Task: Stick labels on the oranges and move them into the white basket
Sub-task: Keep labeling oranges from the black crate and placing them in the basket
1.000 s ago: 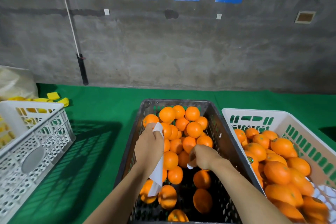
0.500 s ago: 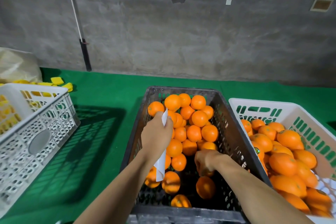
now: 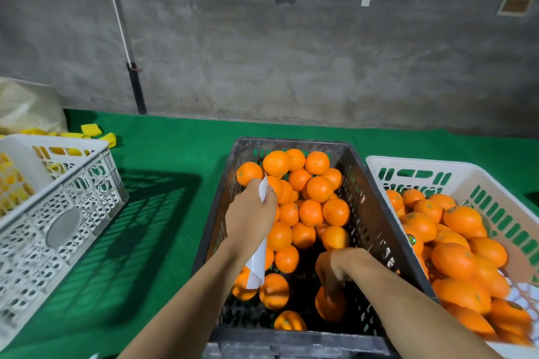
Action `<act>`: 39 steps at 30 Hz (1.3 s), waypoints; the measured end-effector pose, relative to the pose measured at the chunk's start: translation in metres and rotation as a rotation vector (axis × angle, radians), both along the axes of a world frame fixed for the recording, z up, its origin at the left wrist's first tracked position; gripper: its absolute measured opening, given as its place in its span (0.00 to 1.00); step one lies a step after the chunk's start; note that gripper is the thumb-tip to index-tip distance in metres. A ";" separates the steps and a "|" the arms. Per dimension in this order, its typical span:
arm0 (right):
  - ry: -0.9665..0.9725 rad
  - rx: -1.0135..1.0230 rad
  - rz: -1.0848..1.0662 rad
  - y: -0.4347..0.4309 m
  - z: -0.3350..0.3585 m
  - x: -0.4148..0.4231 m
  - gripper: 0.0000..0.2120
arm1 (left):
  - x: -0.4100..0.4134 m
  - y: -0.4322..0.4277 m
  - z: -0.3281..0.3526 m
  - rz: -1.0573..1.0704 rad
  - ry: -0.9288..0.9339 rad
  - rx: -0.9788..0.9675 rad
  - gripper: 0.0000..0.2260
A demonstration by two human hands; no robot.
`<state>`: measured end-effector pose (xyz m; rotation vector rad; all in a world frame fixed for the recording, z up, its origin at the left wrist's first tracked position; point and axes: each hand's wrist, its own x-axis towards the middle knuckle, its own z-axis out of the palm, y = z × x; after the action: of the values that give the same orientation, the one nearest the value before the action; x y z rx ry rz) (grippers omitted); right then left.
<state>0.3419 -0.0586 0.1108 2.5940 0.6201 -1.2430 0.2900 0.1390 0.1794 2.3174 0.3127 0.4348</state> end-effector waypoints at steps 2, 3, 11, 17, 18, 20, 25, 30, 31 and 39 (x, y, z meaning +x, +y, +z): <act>0.017 -0.050 0.016 -0.002 -0.002 -0.001 0.10 | -0.001 0.000 0.000 0.007 -0.001 0.001 0.11; 0.030 -0.059 0.011 -0.003 -0.002 -0.001 0.11 | -0.001 0.000 0.000 0.007 -0.003 0.004 0.11; 0.077 -0.011 -0.105 -0.008 -0.004 0.002 0.10 | 0.001 0.001 -0.006 0.002 -0.006 0.007 0.16; 0.108 -0.014 -0.064 -0.008 -0.001 0.001 0.24 | 0.004 0.002 -0.007 -0.024 0.003 0.011 0.17; 0.108 -0.026 -0.057 -0.008 -0.001 0.000 0.26 | 0.004 0.003 -0.007 -0.024 0.006 0.011 0.17; 0.111 -0.007 -0.097 -0.009 -0.004 0.001 0.26 | 0.004 0.003 -0.008 -0.024 0.011 0.013 0.18; 0.072 0.006 -0.193 -0.008 -0.004 0.001 0.32 | 0.003 0.002 -0.005 -0.031 0.013 0.015 0.17; 0.084 -0.166 -0.215 -0.006 -0.012 -0.002 0.51 | 0.003 0.002 -0.006 -0.046 0.023 0.005 0.10; 0.100 -0.177 -0.256 -0.005 -0.014 -0.002 0.53 | 0.003 0.002 -0.007 -0.045 0.022 0.004 0.09; 0.179 -0.039 -0.463 -0.003 -0.018 -0.004 0.52 | 0.008 0.003 -0.011 -0.026 0.004 0.036 0.13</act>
<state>0.3381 -0.0620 0.0925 2.7016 0.0097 -1.6098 0.2982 0.1416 0.1681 2.3547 0.2784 0.4260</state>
